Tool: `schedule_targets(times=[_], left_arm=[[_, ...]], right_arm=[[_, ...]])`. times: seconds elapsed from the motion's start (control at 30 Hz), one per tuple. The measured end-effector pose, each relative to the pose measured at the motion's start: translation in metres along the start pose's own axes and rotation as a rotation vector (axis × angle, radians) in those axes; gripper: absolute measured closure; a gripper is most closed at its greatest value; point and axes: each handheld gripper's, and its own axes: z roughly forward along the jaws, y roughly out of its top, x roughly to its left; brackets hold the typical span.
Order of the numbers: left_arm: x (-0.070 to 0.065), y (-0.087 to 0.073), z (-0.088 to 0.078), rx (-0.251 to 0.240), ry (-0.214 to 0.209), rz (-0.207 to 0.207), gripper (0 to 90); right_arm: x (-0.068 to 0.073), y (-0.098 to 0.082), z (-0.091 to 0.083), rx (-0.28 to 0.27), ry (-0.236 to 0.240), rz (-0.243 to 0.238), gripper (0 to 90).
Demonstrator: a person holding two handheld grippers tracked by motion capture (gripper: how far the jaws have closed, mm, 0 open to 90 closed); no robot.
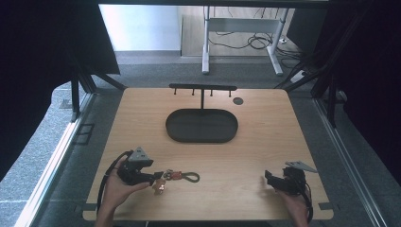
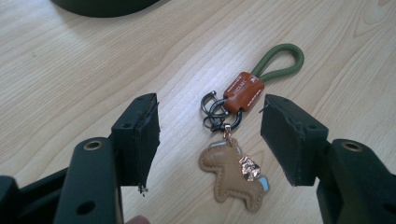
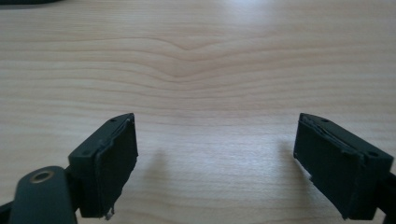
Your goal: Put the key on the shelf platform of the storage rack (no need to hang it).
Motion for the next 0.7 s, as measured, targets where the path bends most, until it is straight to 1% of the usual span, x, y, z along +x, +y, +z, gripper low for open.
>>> schedule_targets(times=[0.07, 0.1, 0.17, 0.2, 0.27, 0.33, 0.37, 0.4, 0.43, 0.53, 0.57, 0.6, 0.63, 0.67, 0.7], left_arm=[[0.001, -0.001, -0.003, -0.011, 0.0, -0.003, 38.0], [0.001, -0.001, -0.003, -0.011, 0.0, -0.003, 38.0], [0.002, -0.001, -0.005, -0.031, -0.029, -0.018, 38.0], [0.002, 0.001, -0.004, -0.044, -0.033, -0.023, 38.0], [0.002, 0.002, -0.003, -0.038, -0.028, -0.019, 38.0], [0.002, 0.003, -0.001, -0.034, -0.03, -0.013, 37.7], [0.002, 0.003, -0.001, -0.034, -0.03, -0.013, 37.7], [0.003, 0.003, -0.002, -0.034, -0.024, -0.016, 37.7], [0.005, 0.002, -0.003, -0.034, -0.016, -0.024, 37.7], [0.007, 0.001, -0.004, -0.028, -0.013, -0.035, 39.2], [0.008, 0.0, -0.007, -0.029, -0.037, -0.046, 39.6], [0.008, 0.0, -0.007, -0.029, -0.037, -0.046, 40.1], [0.009, 0.0, -0.009, -0.019, -0.029, -0.054, 40.1], [0.009, -0.001, -0.009, -0.016, -0.01, -0.067, 40.2], [0.01, -0.001, -0.009, -0.016, 0.003, -0.069, 40.1]], right_arm=[[0.0, -0.001, -0.004, -0.021, 0.009, -0.028, 15.8], [-0.001, -0.001, -0.006, -0.026, 0.017, -0.032, 16.0], [-0.003, -0.002, -0.008, -0.039, 0.024, -0.029, 16.4], [-0.004, -0.002, -0.009, -0.046, 0.024, -0.034, 16.9], [-0.005, -0.002, -0.009, -0.051, 0.028, -0.039, 17.5], [-0.004, -0.004, -0.008, -0.056, 0.05, -0.047, 18.6], [-0.004, -0.004, -0.008, -0.056, 0.05, -0.047, 18.6], [-0.002, -0.004, -0.008, -0.055, 0.058, -0.061, 18.6], [-0.001, -0.004, -0.008, -0.057, 0.059, -0.06, 18.6], [-0.001, -0.005, -0.008, -0.06, 0.065, -0.058, 18.8], [-0.002, -0.006, -0.009, -0.065, 0.07, -0.041, 19.4], [-0.002, -0.006, -0.009, -0.065, 0.07, -0.041, 19.4], [-0.003, -0.006, -0.009, -0.076, 0.086, -0.016, 20.2], [-0.002, -0.005, -0.01, -0.086, 0.095, -0.009, 20.6], [-0.003, -0.005, -0.011, -0.091, 0.102, -0.011, 21.0]])
